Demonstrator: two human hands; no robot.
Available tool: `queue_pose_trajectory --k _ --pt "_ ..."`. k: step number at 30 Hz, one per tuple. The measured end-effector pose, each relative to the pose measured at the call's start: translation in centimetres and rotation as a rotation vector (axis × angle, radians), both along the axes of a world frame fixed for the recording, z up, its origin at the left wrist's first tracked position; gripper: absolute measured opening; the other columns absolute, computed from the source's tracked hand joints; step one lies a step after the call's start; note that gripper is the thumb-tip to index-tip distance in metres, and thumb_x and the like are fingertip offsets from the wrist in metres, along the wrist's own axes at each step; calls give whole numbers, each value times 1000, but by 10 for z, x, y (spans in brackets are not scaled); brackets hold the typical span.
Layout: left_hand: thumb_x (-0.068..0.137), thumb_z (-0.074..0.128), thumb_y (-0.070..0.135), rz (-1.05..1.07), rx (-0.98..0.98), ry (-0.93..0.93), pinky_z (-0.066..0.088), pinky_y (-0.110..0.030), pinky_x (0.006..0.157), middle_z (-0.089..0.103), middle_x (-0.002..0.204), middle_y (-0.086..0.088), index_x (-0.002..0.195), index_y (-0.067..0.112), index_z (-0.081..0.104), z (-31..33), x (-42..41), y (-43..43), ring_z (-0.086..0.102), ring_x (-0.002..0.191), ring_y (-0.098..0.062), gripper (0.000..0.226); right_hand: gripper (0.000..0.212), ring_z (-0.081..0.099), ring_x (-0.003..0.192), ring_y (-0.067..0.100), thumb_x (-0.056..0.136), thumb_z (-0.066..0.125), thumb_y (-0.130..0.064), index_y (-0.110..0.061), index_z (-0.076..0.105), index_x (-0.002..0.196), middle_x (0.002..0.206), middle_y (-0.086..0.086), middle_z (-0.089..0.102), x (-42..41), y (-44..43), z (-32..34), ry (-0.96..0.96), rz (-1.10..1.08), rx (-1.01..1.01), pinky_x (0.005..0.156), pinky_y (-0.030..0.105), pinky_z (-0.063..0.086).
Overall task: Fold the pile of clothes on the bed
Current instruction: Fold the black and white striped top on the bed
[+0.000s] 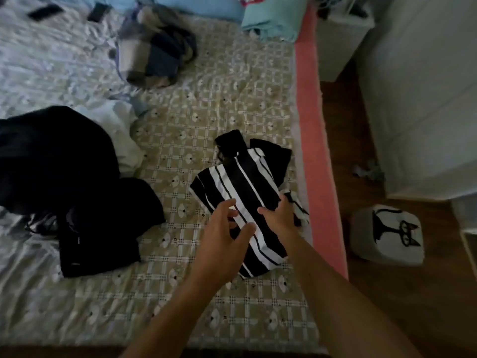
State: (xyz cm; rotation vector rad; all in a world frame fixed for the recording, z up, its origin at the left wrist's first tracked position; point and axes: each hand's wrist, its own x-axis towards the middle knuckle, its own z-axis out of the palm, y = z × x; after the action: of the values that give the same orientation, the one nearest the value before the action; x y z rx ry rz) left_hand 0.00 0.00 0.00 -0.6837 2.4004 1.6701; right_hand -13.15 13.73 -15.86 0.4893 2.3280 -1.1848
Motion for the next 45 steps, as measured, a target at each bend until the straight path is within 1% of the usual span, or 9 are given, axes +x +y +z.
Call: queue_pose_trajectory --k 4,8,14,26,29,32,38,42,45 --pt "94 60 41 41 -4 -71 54 -39 95 51 131 12 143 32 37 -35 -5 24 55 117 -9 55 111 51 129 31 51 83 -40 -23 29 146 142 9 48 -38 25 -73 -20 38 28 105 50 47" --pt "96 58 41 65 -36 -113 53 -36 94 48 131 13 144 34 35 -58 3 42 53 117 -7 54 131 28 146 30 65 88 -27 -22 -5 157 161 8 23 -48 25 -78 -137 130 -20 118 46 29" --pt "96 55 47 48 -104 -132 54 -36 92 49 131 16 145 37 32 -58 27 65 53 114 -2 56 56 57 120 31 85 71 -11 -8 49 137 135 11 58 -36 22 -55 -228 288 -102 100 37 47" --pt "74 70 62 114 -167 174 49 -41 105 36 149 1 153 24 20 30 19 64 43 137 -16 101 18 66 94 29 92 65 -12 -12 65 110 105 17 69 47 -7 199 234 375 -574 89 44 55" --pt "84 69 37 217 -186 393 53 -26 81 61 117 3 136 15 46 71 16 54 61 104 -5 61 11 67 89 32 94 61 -9 -12 69 100 97 21 70 72 -4 270 410 491 -587 81 43 56" --pt "86 61 10 240 -255 508 50 -35 60 67 82 2 105 12 60 112 19 28 63 74 -13 20 23 66 76 4 94 54 -4 -18 70 86 80 -9 71 90 1 310 494 585 -547 70 19 50" --pt "83 49 7 147 -76 474 55 -41 72 70 85 -3 95 11 67 197 21 -31 66 80 -16 22 59 42 137 15 92 51 -8 -19 39 148 150 1 43 115 3 313 477 595 -430 114 36 37" --pt "82 50 15 166 242 481 58 -40 76 74 82 -5 87 19 73 249 32 -54 70 82 -25 25 79 18 150 16 90 60 -32 -23 17 156 161 -1 18 147 -21 300 682 762 -265 122 34 23" --pt "92 49 8 130 465 376 56 -34 69 73 70 -6 87 14 72 272 39 -72 68 67 -24 25 67 31 145 14 93 60 -28 -22 30 153 158 2 28 166 -46 299 771 618 -311 117 30 33"
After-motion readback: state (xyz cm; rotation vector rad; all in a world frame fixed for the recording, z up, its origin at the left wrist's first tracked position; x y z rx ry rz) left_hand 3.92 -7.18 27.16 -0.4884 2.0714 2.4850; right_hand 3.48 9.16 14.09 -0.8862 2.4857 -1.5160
